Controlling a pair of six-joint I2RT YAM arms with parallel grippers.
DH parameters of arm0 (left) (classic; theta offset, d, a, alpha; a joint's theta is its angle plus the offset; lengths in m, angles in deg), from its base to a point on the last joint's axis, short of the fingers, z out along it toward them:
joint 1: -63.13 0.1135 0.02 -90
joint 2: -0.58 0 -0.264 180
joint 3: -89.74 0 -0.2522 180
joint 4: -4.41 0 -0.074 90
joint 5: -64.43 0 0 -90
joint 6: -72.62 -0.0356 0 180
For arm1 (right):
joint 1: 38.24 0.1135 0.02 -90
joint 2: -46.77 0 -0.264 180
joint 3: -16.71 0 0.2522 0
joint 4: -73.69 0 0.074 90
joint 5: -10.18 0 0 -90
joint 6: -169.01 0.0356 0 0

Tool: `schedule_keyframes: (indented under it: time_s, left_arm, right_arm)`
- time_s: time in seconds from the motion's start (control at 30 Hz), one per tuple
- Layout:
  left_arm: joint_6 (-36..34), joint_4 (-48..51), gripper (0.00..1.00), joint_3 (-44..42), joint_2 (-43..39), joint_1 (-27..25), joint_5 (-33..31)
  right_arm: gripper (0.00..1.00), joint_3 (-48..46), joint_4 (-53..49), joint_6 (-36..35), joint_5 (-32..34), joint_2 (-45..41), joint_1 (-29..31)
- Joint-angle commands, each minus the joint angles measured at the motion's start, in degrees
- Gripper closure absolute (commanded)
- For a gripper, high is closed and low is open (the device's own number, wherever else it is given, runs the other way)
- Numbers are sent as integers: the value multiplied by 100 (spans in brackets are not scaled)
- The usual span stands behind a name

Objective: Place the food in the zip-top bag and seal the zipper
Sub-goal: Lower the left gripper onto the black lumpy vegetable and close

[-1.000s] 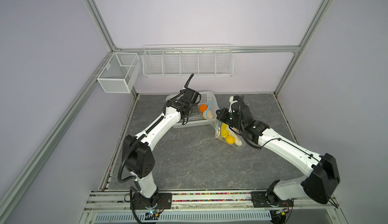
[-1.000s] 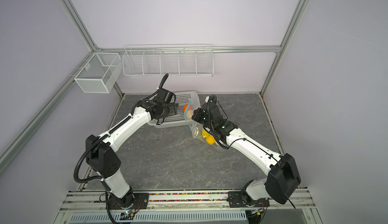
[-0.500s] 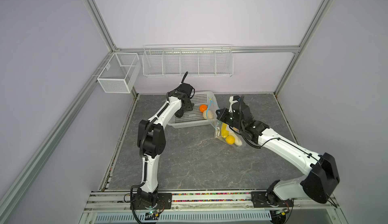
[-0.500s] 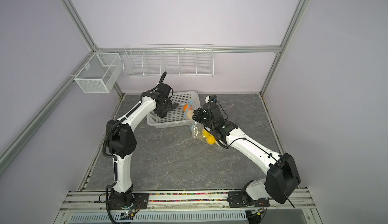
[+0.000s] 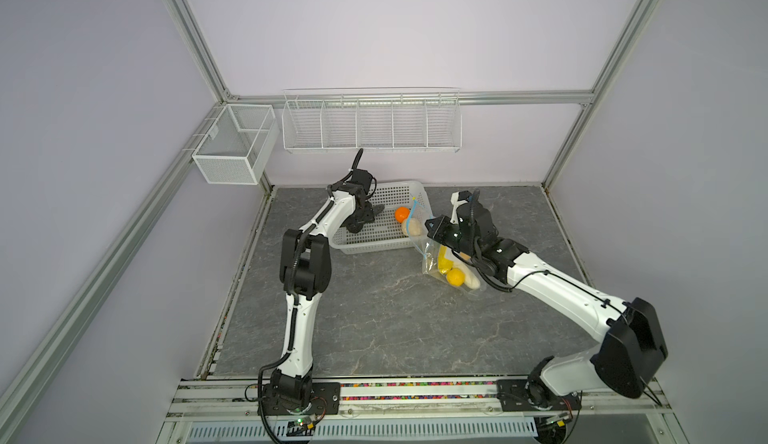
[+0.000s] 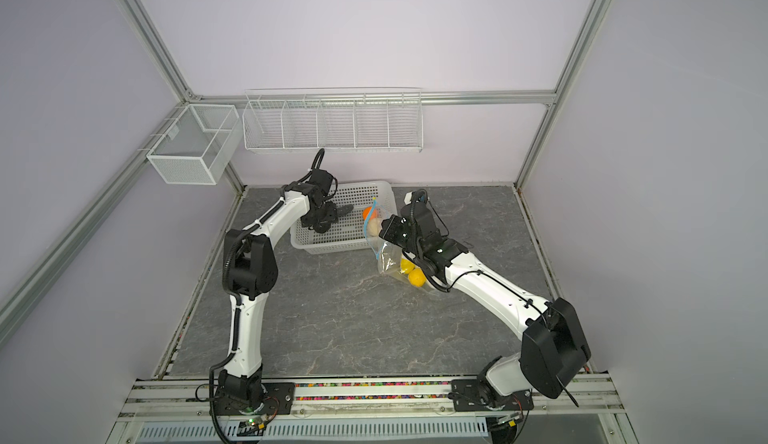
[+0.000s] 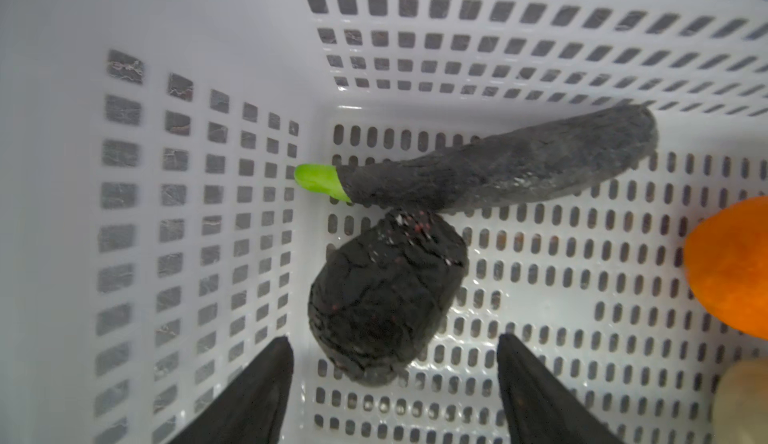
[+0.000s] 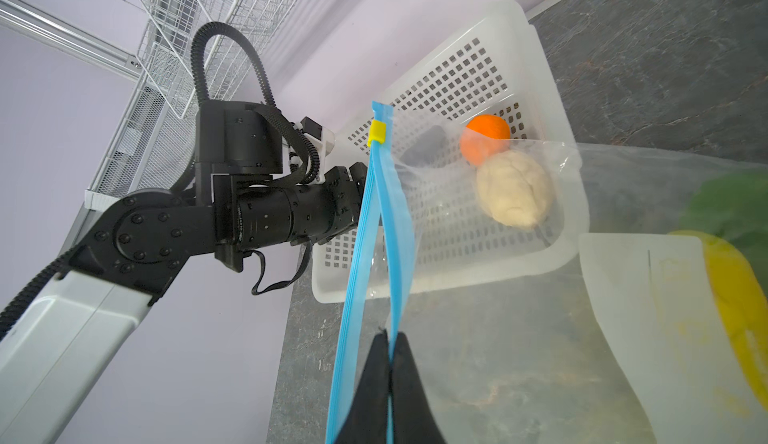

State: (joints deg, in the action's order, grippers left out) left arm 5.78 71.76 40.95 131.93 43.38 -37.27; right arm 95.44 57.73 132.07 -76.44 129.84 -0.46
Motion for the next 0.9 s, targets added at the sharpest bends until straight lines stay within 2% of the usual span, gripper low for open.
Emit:
schedule_keyframes:
  time_s: [0.0,0.17,0.4,0.63,0.87]
  left_arm:
    - [-167,-5,22,369,151,103,2]
    - [-208,56,18,712,516,102,-139]
    - [-235,484,18,1651,1246,106,37]
    - [-62,479,27,1476,1239,105,242]
    - [104,207,32,810,819,101,461]
  right_arm:
    - [94,-90,123,-41,-65,67,-58]
    - [94,-81,162,-15,-74,71,-64]
    - [94,-61,195,16,-144,152,-61]
    - [94,-46,149,3,-109,135,-62]
    - [94,28,139,3,-143,220,-31]
